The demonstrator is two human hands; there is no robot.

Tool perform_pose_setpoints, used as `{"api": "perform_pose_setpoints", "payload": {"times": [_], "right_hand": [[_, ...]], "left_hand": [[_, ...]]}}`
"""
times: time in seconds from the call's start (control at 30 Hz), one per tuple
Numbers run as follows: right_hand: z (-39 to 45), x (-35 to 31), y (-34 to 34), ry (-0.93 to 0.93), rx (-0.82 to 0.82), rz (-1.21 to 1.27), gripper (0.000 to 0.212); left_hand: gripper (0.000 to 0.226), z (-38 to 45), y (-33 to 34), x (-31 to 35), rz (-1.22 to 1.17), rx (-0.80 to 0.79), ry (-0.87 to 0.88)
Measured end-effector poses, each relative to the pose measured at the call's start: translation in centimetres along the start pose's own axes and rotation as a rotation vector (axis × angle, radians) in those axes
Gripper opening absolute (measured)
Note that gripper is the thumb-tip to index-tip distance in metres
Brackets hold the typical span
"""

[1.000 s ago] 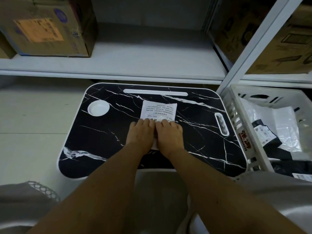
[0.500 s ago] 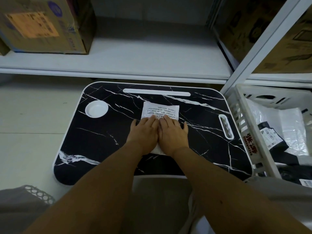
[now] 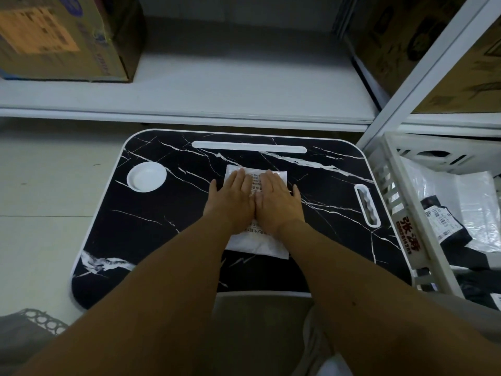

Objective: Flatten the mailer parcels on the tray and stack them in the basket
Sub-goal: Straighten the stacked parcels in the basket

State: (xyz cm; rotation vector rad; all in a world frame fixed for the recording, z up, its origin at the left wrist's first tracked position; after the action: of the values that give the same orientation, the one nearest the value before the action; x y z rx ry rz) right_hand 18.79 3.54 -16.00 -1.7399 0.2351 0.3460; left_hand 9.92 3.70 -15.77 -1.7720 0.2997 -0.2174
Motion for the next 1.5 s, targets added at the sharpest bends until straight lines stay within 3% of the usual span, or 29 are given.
{"api": "perform_pose_setpoints", "payload": {"times": [0.3, 0.5, 0.6, 0.67, 0.73, 0.83, 1.03, 1.17, 1.3, 1.4, 1.5], "right_hand": [[0.8, 0.5, 0.0, 0.063, -0.048, -0.061, 0.052], [-0.2, 0.5, -0.7, 0.230, -0.025, -0.305, 0.056], [-1.0, -1.3, -1.7, 0.108, 0.071, -0.412, 0.051], [-1.5, -2.5, -1.5, 0.016, 0.109, -0.305, 0.042], [-2.0, -2.8, -0.3, -0.007, 0.055, -0.136, 0.044], [-3.9, -2.8, 2.4, -0.068, -0.099, -0.109, 0.059], [-7.5, -0.2, 1.8, 0.047, -0.143, -0.171, 0.065], [-8.1, -0.1, 1.7, 0.119, -0.165, -0.126, 0.061], [-8.1, -0.1, -0.6, 0.166, 0.025, 0.067, 0.054], [-9.6, 2.5, -2.7, 0.456, 0.234, 0.364, 0.039], [-10.5, 3.4, -1.9, 0.588, 0.171, 0.559, 0.033]], "left_hand": [[0.057, 0.7, 0.4, -0.9, 0.042, -0.020, -0.077], [0.059, -0.7, 0.2, -0.3, 0.201, -0.038, -0.149], [0.062, -1.9, 0.4, 0.4, 0.267, -0.024, -0.042], [0.064, -3.1, 1.1, 0.5, 0.287, -0.055, 0.024], [0.072, -4.2, 2.0, -0.3, 0.225, -0.146, 0.009], [0.101, -5.1, 3.4, -1.1, 0.178, -0.305, -0.018], [0.120, -7.0, 3.1, -1.0, 0.174, -0.293, -0.072], [0.107, -7.6, 2.6, -1.1, 0.087, -0.273, -0.097], [0.040, -8.0, 0.7, -2.3, -0.104, -0.223, -0.218], [0.035, -9.5, -0.3, -4.0, -0.350, -0.096, -0.458], [0.039, -10.6, 1.2, -3.4, -0.660, -0.148, -0.594]]}}
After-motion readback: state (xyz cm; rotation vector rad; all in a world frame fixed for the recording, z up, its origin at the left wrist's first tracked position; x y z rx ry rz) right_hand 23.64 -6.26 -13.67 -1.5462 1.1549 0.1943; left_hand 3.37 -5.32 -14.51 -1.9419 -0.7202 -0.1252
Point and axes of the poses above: each hand's wrist, its own z-axis towards the middle knuckle, its own y-axis out of the palm, x = y × z, the point moved 10 cm from there along z, towards the middle knuckle, and after that the axes turned 8 degrees about z, right-handed, at the moved point
